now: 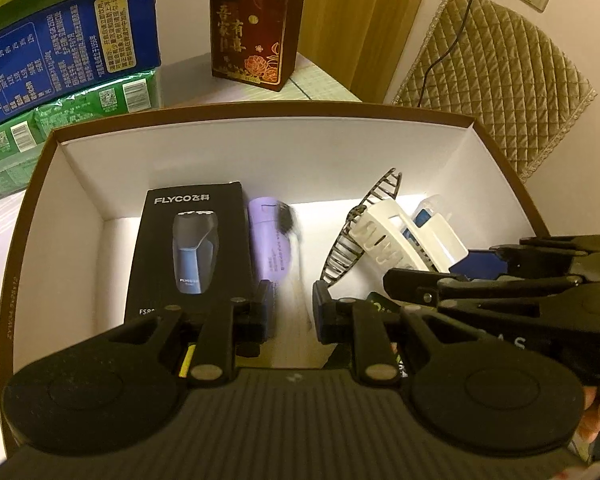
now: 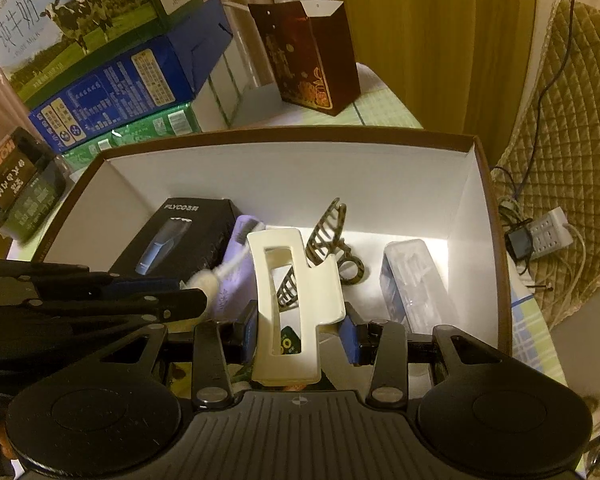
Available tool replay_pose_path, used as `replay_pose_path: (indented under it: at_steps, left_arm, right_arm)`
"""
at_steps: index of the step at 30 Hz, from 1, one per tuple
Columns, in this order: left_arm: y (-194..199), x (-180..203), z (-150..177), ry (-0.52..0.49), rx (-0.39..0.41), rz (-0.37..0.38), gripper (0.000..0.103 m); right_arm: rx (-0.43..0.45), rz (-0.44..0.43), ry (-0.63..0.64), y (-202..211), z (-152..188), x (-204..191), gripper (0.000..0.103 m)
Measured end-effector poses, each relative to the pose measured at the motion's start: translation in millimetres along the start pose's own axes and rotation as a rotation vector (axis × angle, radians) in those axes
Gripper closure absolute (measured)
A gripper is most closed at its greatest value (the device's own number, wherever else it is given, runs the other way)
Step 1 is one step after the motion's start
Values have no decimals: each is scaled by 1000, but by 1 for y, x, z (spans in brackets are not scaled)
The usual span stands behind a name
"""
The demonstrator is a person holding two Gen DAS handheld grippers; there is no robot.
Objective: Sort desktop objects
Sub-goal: 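Release the toothbrush into the box with left tool while right releases the claw clip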
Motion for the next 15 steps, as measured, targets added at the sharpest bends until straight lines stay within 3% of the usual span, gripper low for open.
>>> replay_pose_path:
  at_steps: [6, 10, 15]
  left_arm:
    - [3, -2, 1, -6, 8, 4, 81]
    - [8, -5, 0, -14, 18, -29, 68]
    - [17, -10, 0, -10, 36, -45, 63]
  right_arm:
    - [-12, 4, -3, -6, 2, 0, 65]
    - [-13, 4, -6, -9, 2, 0, 65]
    - [-12, -10, 1, -11, 3, -7, 64]
Point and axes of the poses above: each gripper's, at about its wrist camera, not at the fingertips, and y roughly against the way its jaws point, x to its right, z to its underside, the point moved 4 cm from there along -y, roughly the way its jaws point, and after that the axes turned 10 degrees about -y, right-handed, at the moved point
